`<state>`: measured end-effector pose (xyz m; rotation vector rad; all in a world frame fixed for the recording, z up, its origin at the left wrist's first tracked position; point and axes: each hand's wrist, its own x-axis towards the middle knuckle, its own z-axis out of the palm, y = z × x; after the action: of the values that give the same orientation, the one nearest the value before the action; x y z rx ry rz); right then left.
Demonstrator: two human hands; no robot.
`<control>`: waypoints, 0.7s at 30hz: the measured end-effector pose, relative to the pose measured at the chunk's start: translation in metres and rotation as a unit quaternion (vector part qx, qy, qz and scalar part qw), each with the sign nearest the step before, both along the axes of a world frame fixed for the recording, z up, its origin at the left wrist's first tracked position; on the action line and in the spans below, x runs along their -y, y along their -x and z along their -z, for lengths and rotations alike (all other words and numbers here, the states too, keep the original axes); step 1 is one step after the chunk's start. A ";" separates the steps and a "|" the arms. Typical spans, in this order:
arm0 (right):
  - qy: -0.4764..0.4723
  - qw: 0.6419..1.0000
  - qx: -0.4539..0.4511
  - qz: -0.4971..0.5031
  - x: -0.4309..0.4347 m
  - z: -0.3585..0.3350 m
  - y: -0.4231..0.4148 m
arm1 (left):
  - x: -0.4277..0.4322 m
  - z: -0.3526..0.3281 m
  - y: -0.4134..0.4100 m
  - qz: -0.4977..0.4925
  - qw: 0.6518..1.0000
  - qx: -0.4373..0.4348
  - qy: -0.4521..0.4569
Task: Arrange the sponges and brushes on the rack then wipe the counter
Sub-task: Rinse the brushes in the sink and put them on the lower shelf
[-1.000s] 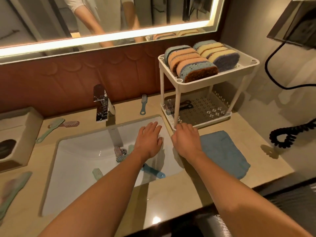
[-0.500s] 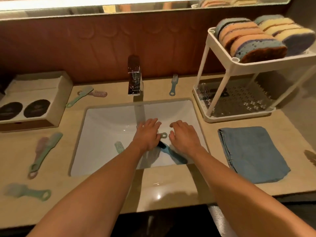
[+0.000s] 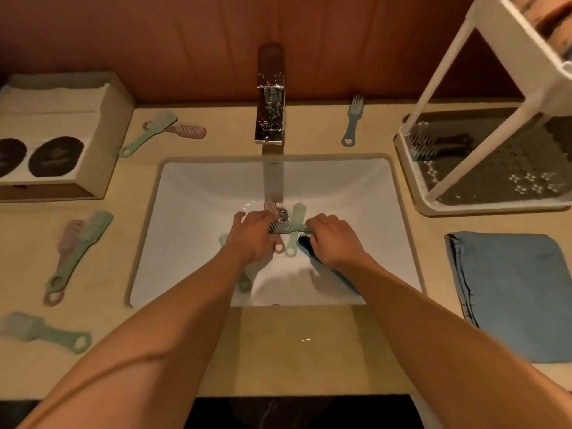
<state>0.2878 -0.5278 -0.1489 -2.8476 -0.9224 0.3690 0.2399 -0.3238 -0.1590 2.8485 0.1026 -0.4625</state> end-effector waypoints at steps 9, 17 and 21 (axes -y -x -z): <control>-0.099 0.994 -0.032 0.028 -0.041 0.042 -0.004 | -0.007 0.011 -0.020 0.040 0.996 0.059 0.046; -0.010 0.999 0.036 0.009 -0.066 0.048 -0.016 | -0.024 0.026 -0.041 0.065 0.996 0.049 -0.027; 0.046 0.997 0.068 0.011 -0.070 0.053 -0.016 | -0.030 0.028 -0.047 0.056 0.994 0.052 -0.078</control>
<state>0.3035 -0.4576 -0.2022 -2.9969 -0.9186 0.2221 0.2869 -0.2936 -0.1872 3.0380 -0.0436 -0.3396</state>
